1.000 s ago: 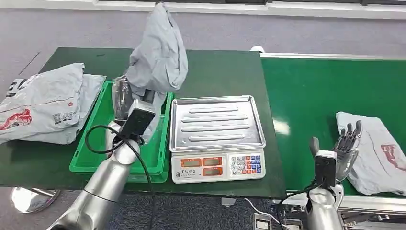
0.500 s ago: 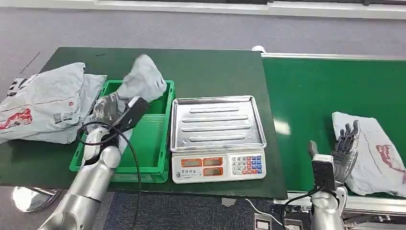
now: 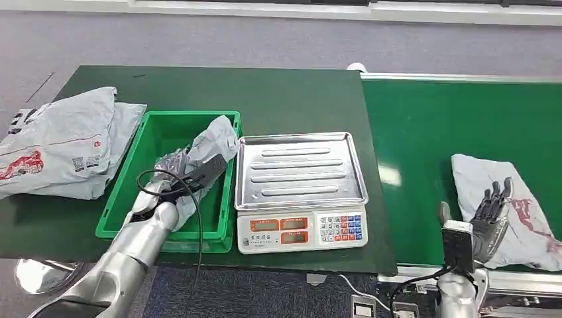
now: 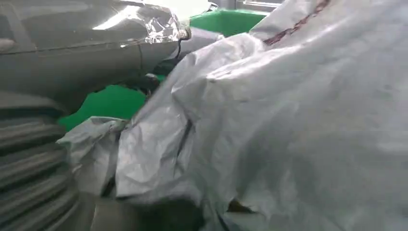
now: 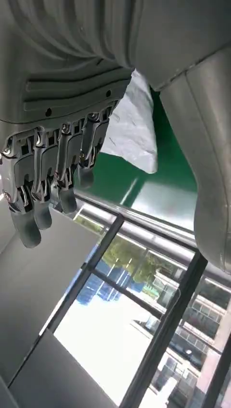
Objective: Moved the parcel from conveyor to table for the left to box.
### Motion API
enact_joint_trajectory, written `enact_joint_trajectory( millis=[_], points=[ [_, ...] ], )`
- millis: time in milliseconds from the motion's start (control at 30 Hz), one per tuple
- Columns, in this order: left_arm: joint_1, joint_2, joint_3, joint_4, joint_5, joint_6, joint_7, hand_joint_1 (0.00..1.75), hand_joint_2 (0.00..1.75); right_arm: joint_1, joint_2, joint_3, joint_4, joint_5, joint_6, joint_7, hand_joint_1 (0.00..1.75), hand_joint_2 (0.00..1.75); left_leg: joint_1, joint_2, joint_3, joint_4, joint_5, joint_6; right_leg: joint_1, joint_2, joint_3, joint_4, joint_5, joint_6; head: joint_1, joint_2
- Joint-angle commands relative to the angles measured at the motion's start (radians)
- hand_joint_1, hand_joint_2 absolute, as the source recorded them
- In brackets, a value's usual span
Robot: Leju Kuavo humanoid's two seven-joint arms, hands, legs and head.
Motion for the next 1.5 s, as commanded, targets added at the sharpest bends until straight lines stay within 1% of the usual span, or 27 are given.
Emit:
enact_joint_trajectory(
  millis=[33,67,100,200,333,367,467,500,567,600,633,733,767,833,933,1000,1033,1067,1100,1133,1167,1200,1233,1267,1300,1333,1500],
  points=[
    [0.001,-0.049,0.144,-0.125,0.126,0.289,-0.188,0.00,0.00,-0.011,0.043,-0.040,-0.001,-0.004,0.002,0.003,0.00,1.75,0.001,0.000,0.001,0.000,-0.001,0.000,0.002,0.000,0.002,-0.001,0.000,-0.001,0.000,0.000],
    [0.009,-0.047,0.142,-0.145,0.127,0.283,-0.184,0.00,0.00,-0.015,0.044,-0.040,0.002,0.000,0.000,0.003,0.00,1.75,0.002,0.000,0.006,-0.002,-0.001,0.000,0.003,0.001,0.007,-0.005,0.000,-0.001,0.000,0.000],
    [0.009,-0.047,0.142,-0.145,0.127,0.283,-0.184,0.00,0.00,-0.015,0.044,-0.040,0.002,0.000,0.000,0.003,0.00,1.75,0.001,0.001,0.001,0.000,-0.001,0.000,0.001,0.001,0.002,-0.001,0.000,-0.001,0.000,0.000],
    [0.012,-0.046,0.141,-0.145,0.127,0.282,-0.184,0.00,0.00,-0.015,0.044,-0.041,0.002,0.000,0.000,0.003,0.00,1.75,0.001,0.001,0.004,-0.001,-0.001,0.000,0.001,0.002,0.004,-0.002,0.000,-0.001,0.000,0.000],
    [0.013,-0.047,0.141,-0.144,0.127,0.282,-0.184,0.00,0.00,-0.015,0.043,-0.041,0.002,0.000,0.000,0.003,0.00,1.75,0.001,0.000,0.003,-0.001,-0.001,0.000,0.001,0.001,0.004,-0.002,0.000,-0.001,0.000,0.000],
    [0.035,-0.061,0.170,-0.213,0.194,0.430,-0.292,0.00,0.00,-0.026,0.039,-0.030,0.011,-0.001,0.011,0.003,0.00,1.75,0.000,0.001,0.002,-0.001,-0.001,0.000,0.001,0.001,0.003,-0.001,0.000,-0.001,0.000,0.000],
    [0.104,-0.071,0.169,-0.412,0.311,0.488,-0.400,0.00,0.00,-0.049,0.030,-0.004,0.042,-0.012,-0.004,0.003,0.00,1.75,0.001,0.003,0.002,-0.001,-0.001,0.000,0.001,0.003,0.003,-0.001,0.000,-0.001,0.000,0.000],
    [0.137,-0.076,0.168,-0.489,0.358,0.534,-0.449,0.00,0.00,-0.050,0.023,0.016,0.043,-0.034,-0.003,0.003,0.00,1.75,0.001,0.003,0.001,0.000,-0.001,0.000,0.001,0.004,0.001,-0.001,0.000,-0.001,0.000,0.000],
    [0.167,-0.080,0.164,-0.560,0.393,0.576,-0.489,0.00,0.00,-0.050,0.013,0.032,0.051,-0.052,-0.014,0.003,0.00,1.75,0.001,0.005,0.005,-0.001,-0.003,0.000,0.001,0.005,0.004,-0.003,0.000,-0.001,0.000,0.000],
    [0.181,-0.083,0.163,-0.598,0.424,0.589,-0.516,0.00,0.00,-0.047,0.007,0.042,0.045,-0.066,-0.024,0.003,0.00,1.75,0.001,0.004,0.003,-0.001,-0.002,0.000,0.001,0.004,0.003,-0.002,0.000,-0.001,0.000,0.000],
    [0.187,-0.083,0.159,-0.604,0.417,0.589,-0.518,0.00,0.00,-0.047,0.005,0.044,0.047,-0.069,-0.024,0.003,0.00,1.75,0.001,0.004,0.005,-0.002,-0.002,0.000,0.001,0.004,0.005,-0.003,0.000,-0.001,0.000,0.000],
    [0.190,-0.082,0.153,-0.609,0.411,0.584,-0.506,0.00,0.00,-0.049,0.001,0.046,0.052,-0.072,-0.025,0.003,0.00,1.75,0.001,0.002,0.002,0.000,-0.001,0.000,0.001,0.002,0.002,-0.001,0.000,0.000,0.000,0.000],
    [0.192,-0.081,0.141,-0.608,0.401,0.576,-0.489,0.00,0.00,-0.049,-0.007,0.051,0.052,-0.080,-0.029,0.003,0.00,1.75,0.001,0.003,0.004,-0.001,-0.002,0.000,0.001,0.003,0.005,-0.003,0.000,-0.001,0.000,0.000],
    [0.198,-0.084,0.126,-0.611,0.430,0.531,-0.483,0.00,0.00,-0.051,-0.012,0.052,0.055,-0.086,-0.030,0.003,0.00,1.75,0.001,0.002,0.003,-0.001,-0.001,0.000,0.001,0.002,0.004,-0.002,0.000,-0.001,0.000,0.000],
    [0.198,-0.084,0.126,-0.611,0.430,0.531,-0.483,0.00,0.00,-0.051,-0.012,0.052,0.055,-0.086,-0.030,0.003,0.00,1.75,0.000,0.001,0.002,-0.001,-0.001,0.000,0.000,0.001,0.003,-0.001,0.000,0.000,0.000,0.000],
    [0.217,-0.080,0.091,-0.637,0.535,0.398,-0.520,0.00,0.00,-0.046,-0.018,0.053,0.033,-0.134,0.012,0.003,0.00,1.75,0.001,0.001,0.002,0.000,-0.001,0.000,0.001,0.001,0.002,-0.001,0.000,0.000,0.000,0.000],
    [0.240,-0.077,0.063,-0.668,0.712,0.186,-0.598,0.00,0.00,-0.047,-0.023,0.041,0.027,-0.173,0.047,0.003,0.00,1.75,0.001,0.002,0.003,-0.001,-0.001,0.000,0.001,0.002,0.004,-0.002,0.000,0.000,0.000,0.000],
    [0.250,-0.086,0.058,-0.669,0.846,0.023,-0.617,0.00,0.00,-0.066,-0.027,0.023,0.066,-0.190,0.081,0.003,0.00,1.75,0.001,0.002,0.005,-0.002,-0.001,0.000,0.001,0.002,0.006,-0.004,0.000,-0.001,0.000,0.000],
    [0.260,-0.087,0.047,-0.660,0.895,-0.044,-0.655,0.00,0.00,-0.092,-0.031,0.005,0.098,-0.178,0.090,0.003,0.00,1.75,0.000,0.001,0.004,-0.002,-0.001,0.000,0.000,0.001,0.005,-0.003,-0.001,0.000,0.000,0.000],
    [0.261,-0.087,-0.016,-0.601,1.033,-0.248,-0.684,0.00,1.75,-0.147,-0.049,-0.004,0.178,-0.106,0.075,0.008,0.00,1.75,0.000,0.002,0.005,-0.002,-0.002,0.000,0.001,0.001,0.006,-0.003,-0.001,0.000,0.000,0.000],
    [0.253,-0.117,-0.036,-0.519,1.057,-0.367,-0.706,0.00,1.75,-0.217,-0.076,-0.012,0.237,-0.031,0.070,0.076,0.00,1.75,0.000,0.001,0.004,-0.002,-0.001,0.001,0.000,0.001,0.005,-0.003,0.000,0.000,0.000,0.000],
    [0.248,-0.137,-0.072,-0.465,1.058,-0.388,-0.706,0.00,1.75,-0.273,-0.101,-0.022,0.275,0.037,0.112,0.191,0.00,1.75,0.000,0.001,0.005,-0.002,-0.001,0.001,0.000,0.001,0.006,-0.003,0.000,0.000,0.000,0.000],
    [0.251,-0.144,-0.092,-0.456,1.048,-0.375,-0.706,0.00,1.75,-0.298,-0.119,-0.021,0.300,0.074,0.139,0.250,0.00,1.75,-0.001,0.001,0.003,-0.001,0.000,0.001,-0.001,0.001,0.004,-0.002,0.000,0.001,0.000,0.000],
    [0.245,-0.154,-0.104,-0.422,1.053,-0.361,-0.706,0.00,1.75,-0.339,-0.158,-0.007,0.362,0.170,0.157,0.365,0.00,1.75,-0.001,0.002,0.004,-0.002,0.000,0.002,-0.001,0.002,0.006,-0.003,0.001,0.001,0.000,0.000],
    [0.228,-0.150,-0.127,-0.377,1.091,-0.354,-0.706,0.00,1.75,-0.384,-0.180,-0.012,0.409,0.196,0.189,0.395,0.00,1.75,-0.001,0.002,0.006,-0.003,0.000,0.002,-0.001,0.002,0.007,-0.005,0.001,0.001,0.000,0.000],
    [0.216,-0.147,-0.124,-0.367,1.095,-0.358,-0.706,0.00,1.75,-0.404,-0.192,-0.023,0.439,0.200,0.201,0.393,0.00,1.75,-0.002,0.001,0.003,-0.001,0.000,0.002,-0.002,0.002,0.004,-0.003,0.002,0.002,0.000,0.000],
    [0.207,-0.138,-0.118,-0.361,1.102,-0.368,-0.706,0.00,1.75,-0.396,-0.188,-0.026,0.443,0.202,0.196,0.383,0.00,1.75,-0.003,-0.001,0.003,-0.001,0.001,0.002,-0.003,0.000,0.005,-0.004,0.003,0.004,0.000,0.000]
  ],
)
